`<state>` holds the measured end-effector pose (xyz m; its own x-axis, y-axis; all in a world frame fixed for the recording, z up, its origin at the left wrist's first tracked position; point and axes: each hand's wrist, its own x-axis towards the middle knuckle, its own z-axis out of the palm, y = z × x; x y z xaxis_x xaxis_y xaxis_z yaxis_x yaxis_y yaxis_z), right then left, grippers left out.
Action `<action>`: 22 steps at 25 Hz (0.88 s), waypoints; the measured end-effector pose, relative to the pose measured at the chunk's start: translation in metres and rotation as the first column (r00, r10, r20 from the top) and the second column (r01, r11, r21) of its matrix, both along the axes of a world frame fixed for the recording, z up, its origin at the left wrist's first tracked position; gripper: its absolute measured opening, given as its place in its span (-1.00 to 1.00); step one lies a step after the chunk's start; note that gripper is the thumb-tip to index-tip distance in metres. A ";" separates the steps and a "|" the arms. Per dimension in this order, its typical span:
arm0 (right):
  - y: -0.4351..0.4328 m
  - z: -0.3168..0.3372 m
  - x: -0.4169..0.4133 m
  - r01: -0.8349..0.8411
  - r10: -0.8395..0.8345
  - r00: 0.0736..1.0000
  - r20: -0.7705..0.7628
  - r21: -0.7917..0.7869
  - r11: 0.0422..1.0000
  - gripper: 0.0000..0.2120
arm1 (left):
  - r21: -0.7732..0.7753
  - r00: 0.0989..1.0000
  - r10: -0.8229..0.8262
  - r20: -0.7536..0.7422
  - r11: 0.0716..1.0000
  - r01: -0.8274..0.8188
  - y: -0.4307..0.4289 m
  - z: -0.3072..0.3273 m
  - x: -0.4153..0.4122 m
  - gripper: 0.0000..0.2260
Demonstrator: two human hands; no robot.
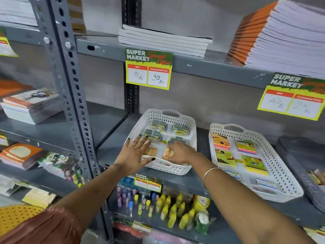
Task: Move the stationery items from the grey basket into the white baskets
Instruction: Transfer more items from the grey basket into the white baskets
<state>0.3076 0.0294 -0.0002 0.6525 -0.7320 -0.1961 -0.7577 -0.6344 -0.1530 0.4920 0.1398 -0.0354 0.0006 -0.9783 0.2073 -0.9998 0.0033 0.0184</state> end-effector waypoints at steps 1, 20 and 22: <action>-0.001 -0.001 -0.001 -0.009 0.009 1.000 -0.016 0.018 1.000 -0.44 | 0.003 1.000 0.005 0.003 1.000 -0.005 0.000 0.000 -0.001 -0.02; -0.046 0.049 -0.142 0.221 -0.192 0.971 0.138 -0.236 0.946 -0.38 | -0.131 0.933 -0.339 0.120 0.926 0.354 -0.038 0.028 -0.110 -0.27; -0.055 0.051 -0.202 0.307 -0.279 0.950 0.143 -0.238 0.922 -0.39 | -0.139 0.894 -0.433 0.116 0.884 0.446 -0.054 0.033 -0.165 -0.27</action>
